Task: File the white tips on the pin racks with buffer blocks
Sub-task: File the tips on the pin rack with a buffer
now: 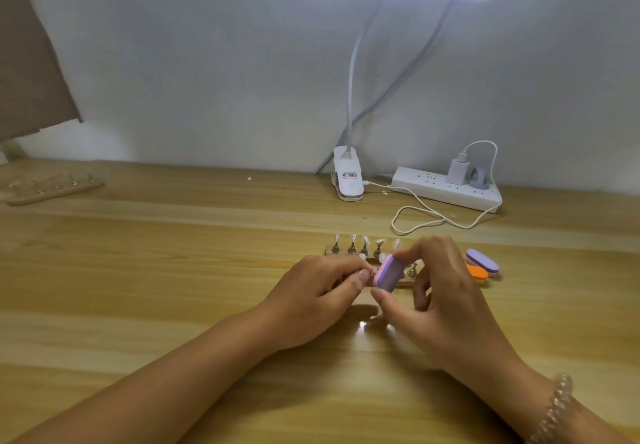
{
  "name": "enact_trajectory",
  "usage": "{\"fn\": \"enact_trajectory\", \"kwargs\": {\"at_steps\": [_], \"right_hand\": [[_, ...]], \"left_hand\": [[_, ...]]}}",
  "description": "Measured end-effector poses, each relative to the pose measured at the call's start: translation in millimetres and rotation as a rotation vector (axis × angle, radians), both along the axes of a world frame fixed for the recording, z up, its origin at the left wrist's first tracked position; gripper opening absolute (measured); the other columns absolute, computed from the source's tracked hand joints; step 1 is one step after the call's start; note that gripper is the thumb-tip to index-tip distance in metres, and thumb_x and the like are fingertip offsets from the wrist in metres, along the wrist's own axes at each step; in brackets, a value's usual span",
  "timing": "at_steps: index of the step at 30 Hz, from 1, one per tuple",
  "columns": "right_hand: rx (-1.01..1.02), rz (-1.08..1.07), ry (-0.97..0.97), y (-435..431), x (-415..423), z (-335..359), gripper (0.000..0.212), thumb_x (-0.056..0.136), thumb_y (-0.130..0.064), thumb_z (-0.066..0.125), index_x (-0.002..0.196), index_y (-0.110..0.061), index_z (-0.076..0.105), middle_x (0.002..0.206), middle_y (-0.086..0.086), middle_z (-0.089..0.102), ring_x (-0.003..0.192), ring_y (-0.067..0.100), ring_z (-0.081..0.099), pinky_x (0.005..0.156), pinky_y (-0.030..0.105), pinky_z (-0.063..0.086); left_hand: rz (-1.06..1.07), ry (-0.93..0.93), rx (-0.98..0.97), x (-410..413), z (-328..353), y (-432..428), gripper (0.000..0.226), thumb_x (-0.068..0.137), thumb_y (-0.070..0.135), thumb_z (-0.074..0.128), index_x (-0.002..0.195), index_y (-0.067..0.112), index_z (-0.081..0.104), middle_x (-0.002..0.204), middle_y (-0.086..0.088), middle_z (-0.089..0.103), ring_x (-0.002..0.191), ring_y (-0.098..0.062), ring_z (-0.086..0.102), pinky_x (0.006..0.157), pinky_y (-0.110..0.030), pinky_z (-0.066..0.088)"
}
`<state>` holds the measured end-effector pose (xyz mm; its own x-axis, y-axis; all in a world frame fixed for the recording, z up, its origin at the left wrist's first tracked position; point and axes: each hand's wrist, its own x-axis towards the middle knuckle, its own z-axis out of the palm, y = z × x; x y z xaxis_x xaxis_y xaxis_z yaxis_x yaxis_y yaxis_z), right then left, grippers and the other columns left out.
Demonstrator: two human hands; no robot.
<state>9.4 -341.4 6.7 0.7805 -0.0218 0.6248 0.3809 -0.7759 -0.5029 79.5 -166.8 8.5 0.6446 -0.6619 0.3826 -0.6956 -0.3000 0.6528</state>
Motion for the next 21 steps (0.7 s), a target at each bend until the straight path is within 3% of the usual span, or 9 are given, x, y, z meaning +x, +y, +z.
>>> {"fn": "enact_trajectory", "kwargs": {"at_steps": [2, 6, 10, 13, 15, 18, 21], "right_hand": [[-0.021, -0.015, -0.016, 0.7, -0.5, 0.1, 0.039, 0.071, -0.019, 0.083, 0.097, -0.021, 0.054, 0.097, -0.012, 0.049, 0.052, 0.014, 0.048, 0.049, 0.027, 0.043], [-0.083, 0.073, 0.028, 5.6, -3.1, -3.7, 0.034, 0.071, -0.037, 0.072, 0.095, -0.027, 0.05, 0.096, -0.015, 0.045, 0.058, 0.006, 0.048, 0.047, 0.029, 0.044], [0.009, -0.023, -0.006, -1.5, 2.0, -2.5, 0.041, 0.069, -0.017, 0.083, 0.093, -0.026, 0.051, 0.093, -0.012, 0.051, 0.063, -0.001, 0.05, 0.056, 0.015, 0.035], [-0.071, 0.062, 0.01, 4.4, -1.8, -4.6, 0.038, 0.07, -0.028, 0.077, 0.095, -0.027, 0.049, 0.094, -0.015, 0.046, 0.064, -0.004, 0.05, 0.051, 0.017, 0.038], [-0.071, 0.087, 0.032, 4.8, -1.9, -4.6, 0.035, 0.07, -0.036, 0.073, 0.096, -0.026, 0.05, 0.094, -0.014, 0.046, 0.066, -0.002, 0.05, 0.051, 0.018, 0.038], [0.038, -0.015, 0.013, -2.5, 3.5, -3.3, 0.038, 0.071, -0.025, 0.084, 0.093, -0.025, 0.053, 0.092, -0.015, 0.05, 0.064, -0.001, 0.05, 0.057, 0.017, 0.035], [-0.007, -0.03, -0.001, -0.4, 2.2, -4.5, 0.04, 0.071, -0.018, 0.084, 0.094, -0.026, 0.052, 0.093, -0.018, 0.048, 0.059, 0.008, 0.051, 0.051, 0.016, 0.036]], "left_hand": [[0.01, 0.001, -0.001, -0.4, -0.2, 0.2, 0.022, 0.096, 0.027, 0.044, 0.082, 0.021, 0.06, 0.066, 0.012, 0.048, 0.065, -0.011, 0.044, 0.065, -0.04, 0.039], [0.021, -0.016, 0.021, 0.5, -1.6, -0.5, 0.03, 0.095, 0.025, 0.044, 0.088, 0.007, 0.066, 0.073, -0.004, 0.058, 0.07, -0.023, 0.051, 0.067, -0.048, 0.043], [0.024, -0.028, 0.011, 1.2, -2.0, -0.5, 0.024, 0.097, 0.026, 0.046, 0.088, 0.017, 0.067, 0.066, 0.015, 0.05, 0.065, -0.005, 0.044, 0.064, -0.037, 0.04], [0.034, -0.033, 0.024, 1.6, -3.1, -0.5, 0.026, 0.095, 0.026, 0.046, 0.086, 0.012, 0.066, 0.069, 0.01, 0.055, 0.067, -0.012, 0.049, 0.063, -0.039, 0.042], [0.033, -0.033, 0.028, 2.0, -3.9, -0.7, 0.029, 0.095, 0.026, 0.045, 0.089, 0.008, 0.067, 0.072, 0.003, 0.059, 0.069, -0.019, 0.051, 0.065, -0.044, 0.043], [0.019, -0.041, 0.005, 2.0, -4.5, -0.5, 0.027, 0.096, 0.027, 0.046, 0.089, 0.013, 0.068, 0.065, 0.015, 0.05, 0.064, -0.006, 0.045, 0.064, -0.04, 0.04], [0.021, -0.048, 0.002, 1.9, -5.2, -0.5, 0.027, 0.096, 0.025, 0.047, 0.094, 0.014, 0.071, 0.065, 0.018, 0.049, 0.065, -0.004, 0.045, 0.065, -0.039, 0.041]]}}
